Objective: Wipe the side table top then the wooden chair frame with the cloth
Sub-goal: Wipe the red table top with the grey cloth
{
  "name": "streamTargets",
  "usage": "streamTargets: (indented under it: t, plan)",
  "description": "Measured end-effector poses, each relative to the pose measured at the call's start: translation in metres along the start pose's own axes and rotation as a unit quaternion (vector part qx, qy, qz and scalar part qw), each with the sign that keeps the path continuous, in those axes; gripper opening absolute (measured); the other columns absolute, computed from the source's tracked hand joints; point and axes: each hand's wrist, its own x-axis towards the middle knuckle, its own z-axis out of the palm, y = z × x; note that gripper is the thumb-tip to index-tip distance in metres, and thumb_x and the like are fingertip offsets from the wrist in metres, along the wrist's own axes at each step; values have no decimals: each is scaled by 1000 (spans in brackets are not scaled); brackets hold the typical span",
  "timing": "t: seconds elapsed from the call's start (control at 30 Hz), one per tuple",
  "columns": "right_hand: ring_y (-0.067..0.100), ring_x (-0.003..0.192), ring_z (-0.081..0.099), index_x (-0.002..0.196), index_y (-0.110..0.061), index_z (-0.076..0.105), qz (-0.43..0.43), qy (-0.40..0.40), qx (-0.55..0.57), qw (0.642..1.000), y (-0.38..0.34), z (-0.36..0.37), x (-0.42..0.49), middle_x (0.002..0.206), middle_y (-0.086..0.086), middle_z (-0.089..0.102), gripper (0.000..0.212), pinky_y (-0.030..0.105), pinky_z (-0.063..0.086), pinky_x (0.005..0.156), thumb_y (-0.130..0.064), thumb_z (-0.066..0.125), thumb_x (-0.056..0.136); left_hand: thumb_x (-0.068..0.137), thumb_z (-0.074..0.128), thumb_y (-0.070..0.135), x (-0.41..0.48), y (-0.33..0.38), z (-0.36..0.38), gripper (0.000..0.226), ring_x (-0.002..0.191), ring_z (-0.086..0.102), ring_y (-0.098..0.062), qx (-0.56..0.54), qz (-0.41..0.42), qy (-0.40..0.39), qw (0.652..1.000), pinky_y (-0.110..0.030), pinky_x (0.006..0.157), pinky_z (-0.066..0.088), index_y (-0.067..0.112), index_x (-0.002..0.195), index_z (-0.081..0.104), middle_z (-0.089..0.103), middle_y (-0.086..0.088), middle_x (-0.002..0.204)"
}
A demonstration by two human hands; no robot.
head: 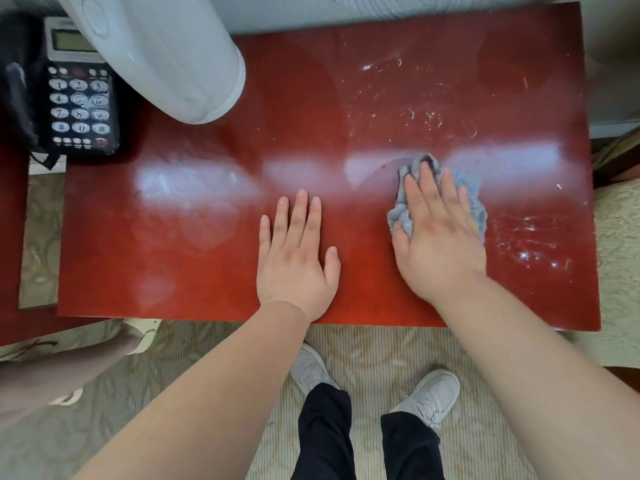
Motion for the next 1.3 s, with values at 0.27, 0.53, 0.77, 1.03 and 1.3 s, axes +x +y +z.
streamTargets:
  t: [0.27, 0.53, 0.77, 1.03, 1.3]
  plan:
    - [22, 160, 4, 164, -18, 24, -220, -12, -27, 975, -21, 18, -15, 173, 1, 15, 70, 45, 9, 130, -44, 42, 102, 99, 28, 44, 1, -1, 1, 75, 163, 2, -27, -4, 1, -1, 1000, -54, 130, 6, 19, 168, 15, 5, -2, 177]
    - [25, 160, -2, 165, -16, 16, -26, 21, 9, 999, -17, 4, 12, 174, 4, 6, 70, 42, -1, 130, -40, 34, 102, 99, 29, 45, 0, -1, 0, 75, 163, 3, -27, -6, -2, 1, 1000, -53, 130, 6, 19, 168, 15, 6, -1, 177]
    - [22, 160, 4, 163, -17, 28, -238, -8, -27, 971, -23, 20, -9, 173, 1, 16, 71, 46, 13, 129, -47, 41, 100, 99, 32, 41, 0, -1, 0, 75, 163, 5, -28, -7, 6, 7, 1000, -54, 130, 8, 17, 168, 17, 7, -3, 176]
    - [23, 160, 1, 165, -17, 18, -87, 20, 4, 996, -23, -3, 47, 174, 1, 10, 69, 42, 2, 130, -44, 31, 103, 99, 31, 43, -1, 1, -1, 75, 163, 5, -27, -3, 1, 0, 1000, -53, 130, 7, 18, 168, 18, 9, -2, 176]
    - [22, 160, 3, 164, -16, 25, -268, -15, -45, 962, -13, 12, 1, 173, 2, 15, 71, 45, 11, 130, -48, 42, 102, 99, 34, 42, 0, -2, -1, 75, 163, 4, -27, -9, 5, 1, 1000, -54, 130, 7, 18, 168, 18, 7, -2, 176]
